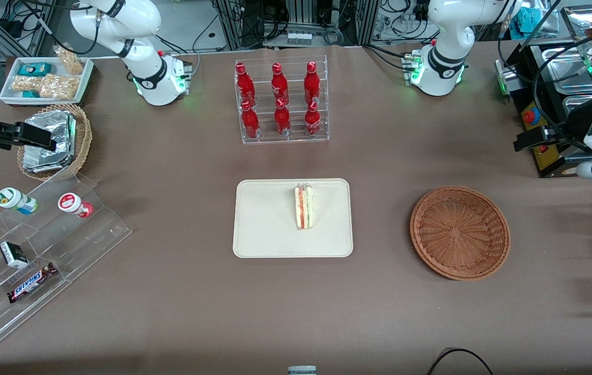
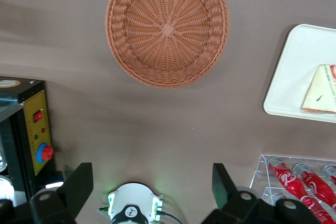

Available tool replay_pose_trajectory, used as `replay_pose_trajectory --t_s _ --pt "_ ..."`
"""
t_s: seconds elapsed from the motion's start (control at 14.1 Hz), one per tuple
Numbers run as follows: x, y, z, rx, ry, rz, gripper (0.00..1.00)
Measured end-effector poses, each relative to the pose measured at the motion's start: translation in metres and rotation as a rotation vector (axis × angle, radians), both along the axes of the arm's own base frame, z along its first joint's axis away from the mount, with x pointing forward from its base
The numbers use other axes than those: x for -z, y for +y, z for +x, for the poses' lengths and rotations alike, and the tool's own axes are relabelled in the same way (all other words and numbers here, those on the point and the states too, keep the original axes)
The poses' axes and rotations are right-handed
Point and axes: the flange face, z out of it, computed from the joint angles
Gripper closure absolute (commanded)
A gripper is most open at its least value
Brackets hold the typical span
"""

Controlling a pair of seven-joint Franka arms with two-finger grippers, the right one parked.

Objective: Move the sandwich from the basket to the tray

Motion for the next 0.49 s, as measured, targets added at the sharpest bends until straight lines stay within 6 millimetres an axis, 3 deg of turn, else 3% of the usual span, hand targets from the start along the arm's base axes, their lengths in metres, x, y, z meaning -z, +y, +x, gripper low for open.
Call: replay_pose_trajectory --t_s 0.49 --pt "-0.011 -0.012 -0.006 0.028 -0.030 0.006 0.00"
